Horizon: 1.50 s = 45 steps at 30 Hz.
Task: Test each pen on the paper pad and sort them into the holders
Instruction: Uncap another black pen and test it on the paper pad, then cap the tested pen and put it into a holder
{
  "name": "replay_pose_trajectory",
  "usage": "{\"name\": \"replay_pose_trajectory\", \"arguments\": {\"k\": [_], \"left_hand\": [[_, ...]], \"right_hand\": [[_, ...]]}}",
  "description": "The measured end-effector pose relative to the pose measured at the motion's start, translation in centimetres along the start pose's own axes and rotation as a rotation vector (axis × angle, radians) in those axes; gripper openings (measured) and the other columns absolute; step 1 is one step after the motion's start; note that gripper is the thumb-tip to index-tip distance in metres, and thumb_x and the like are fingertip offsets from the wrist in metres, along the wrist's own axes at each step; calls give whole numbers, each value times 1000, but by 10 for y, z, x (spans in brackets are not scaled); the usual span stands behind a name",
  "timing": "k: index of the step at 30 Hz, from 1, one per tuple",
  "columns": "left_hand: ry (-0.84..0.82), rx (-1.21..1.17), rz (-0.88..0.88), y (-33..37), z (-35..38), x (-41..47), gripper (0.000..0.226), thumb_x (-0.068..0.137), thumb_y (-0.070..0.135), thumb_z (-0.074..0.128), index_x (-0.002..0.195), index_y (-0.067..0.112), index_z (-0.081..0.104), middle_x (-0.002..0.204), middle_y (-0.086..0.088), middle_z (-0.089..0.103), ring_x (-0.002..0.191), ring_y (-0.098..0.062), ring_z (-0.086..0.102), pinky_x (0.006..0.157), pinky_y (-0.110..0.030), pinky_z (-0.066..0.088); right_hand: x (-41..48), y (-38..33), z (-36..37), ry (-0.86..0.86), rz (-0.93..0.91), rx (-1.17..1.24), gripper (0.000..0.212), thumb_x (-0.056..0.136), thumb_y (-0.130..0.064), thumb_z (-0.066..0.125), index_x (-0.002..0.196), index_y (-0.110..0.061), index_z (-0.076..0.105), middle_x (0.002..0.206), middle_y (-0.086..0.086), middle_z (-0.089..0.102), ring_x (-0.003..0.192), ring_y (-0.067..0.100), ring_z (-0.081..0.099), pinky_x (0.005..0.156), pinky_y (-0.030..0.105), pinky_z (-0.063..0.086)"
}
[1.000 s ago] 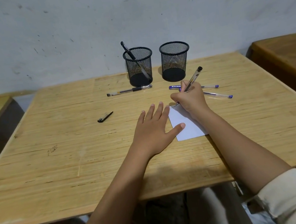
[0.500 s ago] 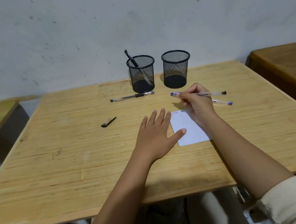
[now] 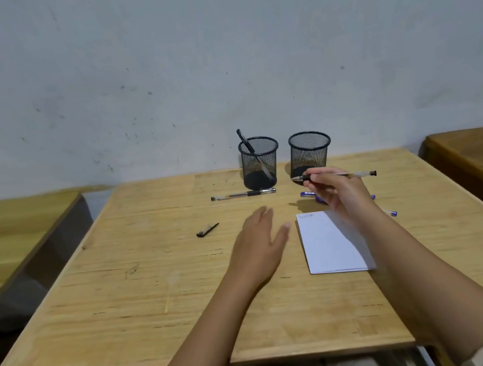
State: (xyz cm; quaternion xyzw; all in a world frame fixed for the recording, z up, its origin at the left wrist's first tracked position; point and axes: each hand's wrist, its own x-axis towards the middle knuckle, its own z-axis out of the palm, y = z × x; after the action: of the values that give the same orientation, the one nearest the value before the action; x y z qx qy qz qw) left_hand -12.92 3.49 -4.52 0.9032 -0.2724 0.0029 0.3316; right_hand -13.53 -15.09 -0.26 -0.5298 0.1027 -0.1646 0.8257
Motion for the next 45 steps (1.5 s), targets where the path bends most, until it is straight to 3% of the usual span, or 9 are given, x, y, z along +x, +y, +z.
{"name": "replay_pose_trajectory", "arguments": {"k": [4,8,11,15,22,30,35,41,45], "left_hand": [[181,198,-167,-32,-30,5,45,99,30,35,135,5,43,138,-10,43,124,-24,41,103,-38,39],[131,429,-284,-67,-48,5,36,99,28,35,118,2,53,125,-13,47,114,-27,42,91,-35,42],[166,423,-264,-77,-46,6,27,98,15,38,107,3,60,115,-11,50,105,-25,44,79,-31,44],[220,242,-202,-75,-49,7,20,95,12,49,104,4,64,104,-9,59,96,-24,52,77,-34,47],[215,-372,-84,-39,-62,-3,8,82,15,70,89,18,70,84,3,68,78,-4,60,68,-11,45],[203,-560,-10,-20,-63,0,13,73,9,78,80,16,71,73,6,66,62,6,55,62,-8,42],[238,-733,-33,-11,-62,1,13,71,10,79,75,18,71,75,2,69,68,-6,60,69,-17,50],[263,-860,-12,-3,-58,-2,7,73,2,75,77,6,71,65,-1,67,59,-5,60,62,-14,48],[289,-846,0,5,-59,2,8,73,4,76,74,10,71,64,2,67,59,-6,59,64,-17,50]], "right_hand": [[-4,-10,9,-57,25,-52,13,84,8,55,86,3,66,72,6,72,71,16,70,70,16,56],[-11,-7,14,-85,42,-42,11,83,10,55,83,5,65,73,9,72,68,17,71,65,16,56],[-18,-2,20,-117,57,-34,11,82,12,54,83,8,64,73,12,72,66,18,71,62,16,56],[-25,6,31,-126,84,-47,10,81,14,55,83,10,64,72,15,70,61,18,69,59,17,56],[-32,13,43,-165,69,-74,10,77,13,61,79,6,67,68,13,71,61,20,69,59,18,56],[-36,8,44,-188,72,-37,10,79,11,60,88,11,65,73,14,72,62,18,70,60,16,56],[-41,6,43,-258,135,-27,16,79,10,60,95,13,63,75,12,72,65,16,70,60,15,54],[-44,5,44,-267,133,-22,13,79,9,60,91,6,65,69,6,70,62,10,67,61,14,53],[-45,4,44,-267,105,13,15,80,8,59,94,7,64,70,5,70,62,10,66,62,13,53]]}}
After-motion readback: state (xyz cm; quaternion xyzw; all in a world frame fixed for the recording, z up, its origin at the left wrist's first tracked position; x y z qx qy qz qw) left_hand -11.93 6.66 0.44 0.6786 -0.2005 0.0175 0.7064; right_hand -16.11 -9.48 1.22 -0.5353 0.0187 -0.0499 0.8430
